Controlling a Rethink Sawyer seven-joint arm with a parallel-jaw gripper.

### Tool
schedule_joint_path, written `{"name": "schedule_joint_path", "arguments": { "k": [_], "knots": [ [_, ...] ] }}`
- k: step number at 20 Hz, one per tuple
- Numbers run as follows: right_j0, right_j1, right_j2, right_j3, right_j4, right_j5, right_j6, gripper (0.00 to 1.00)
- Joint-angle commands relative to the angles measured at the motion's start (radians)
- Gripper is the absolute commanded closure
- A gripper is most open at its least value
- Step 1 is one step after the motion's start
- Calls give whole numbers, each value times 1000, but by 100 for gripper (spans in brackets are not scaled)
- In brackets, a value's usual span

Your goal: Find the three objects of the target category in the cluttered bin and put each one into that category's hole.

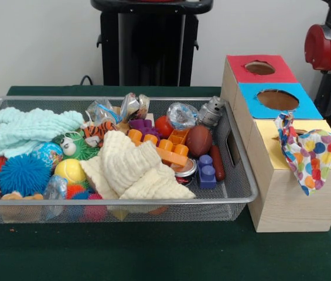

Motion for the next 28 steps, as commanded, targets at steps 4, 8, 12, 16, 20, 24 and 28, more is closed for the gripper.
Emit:
{"name": "schedule_joint_path", "arguments": {
  "k": [4,8,12,16,20,24,28],
  "knots": [
    [-31,14,45,52,-47,-49,89,100],
    [-34,18,53,77,-55,-118,87,100],
    [-37,23,54,83,-59,-144,83,100],
    [-37,27,55,87,-62,-169,80,100],
    [-41,28,52,96,-71,-196,70,100],
    [-44,21,57,112,-77,-223,61,100],
    [-51,17,65,133,-92,-272,55,100]
  ]
}}
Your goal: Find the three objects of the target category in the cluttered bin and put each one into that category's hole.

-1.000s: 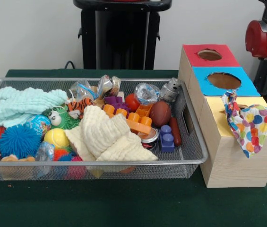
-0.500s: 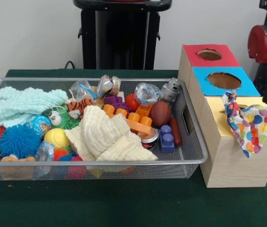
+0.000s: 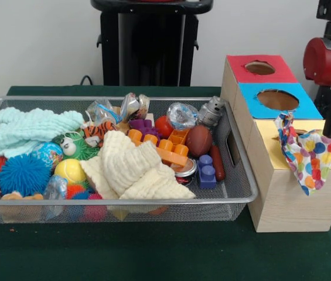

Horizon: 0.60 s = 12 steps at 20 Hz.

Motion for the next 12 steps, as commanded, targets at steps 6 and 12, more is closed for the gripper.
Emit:
{"name": "schedule_joint_path", "arguments": {
  "k": [6,12],
  "knots": [
    [-52,2,78,167,-69,-126,70,100],
    [-45,4,74,196,-67,-154,100,100]
  ]
}}
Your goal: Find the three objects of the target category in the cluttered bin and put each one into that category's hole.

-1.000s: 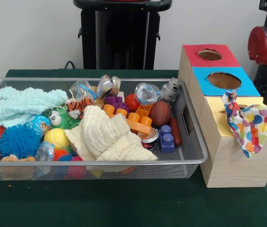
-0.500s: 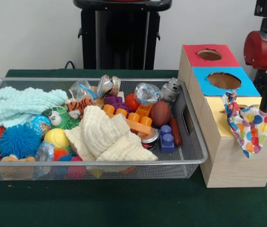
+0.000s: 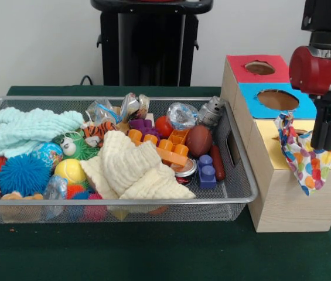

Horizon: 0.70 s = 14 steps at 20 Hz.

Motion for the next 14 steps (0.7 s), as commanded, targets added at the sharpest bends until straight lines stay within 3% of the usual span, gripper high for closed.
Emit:
{"name": "schedule_joint_path", "arguments": {
  "k": [1,14],
  "knots": [
    [-25,5,70,167,-35,-29,102,100],
    [17,16,21,200,-31,25,152,100]
  ]
}}
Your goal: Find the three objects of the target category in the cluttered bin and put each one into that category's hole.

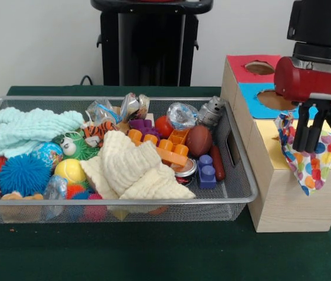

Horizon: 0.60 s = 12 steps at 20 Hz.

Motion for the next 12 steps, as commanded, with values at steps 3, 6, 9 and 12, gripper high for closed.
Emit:
{"name": "schedule_joint_path", "arguments": {
  "k": [3,6,9,12],
  "knots": [
    [15,13,32,144,-13,63,155,100],
    [8,5,51,177,2,70,152,100],
    [0,11,65,187,9,90,140,100],
    [-17,6,83,196,19,111,122,100]
  ]
}}
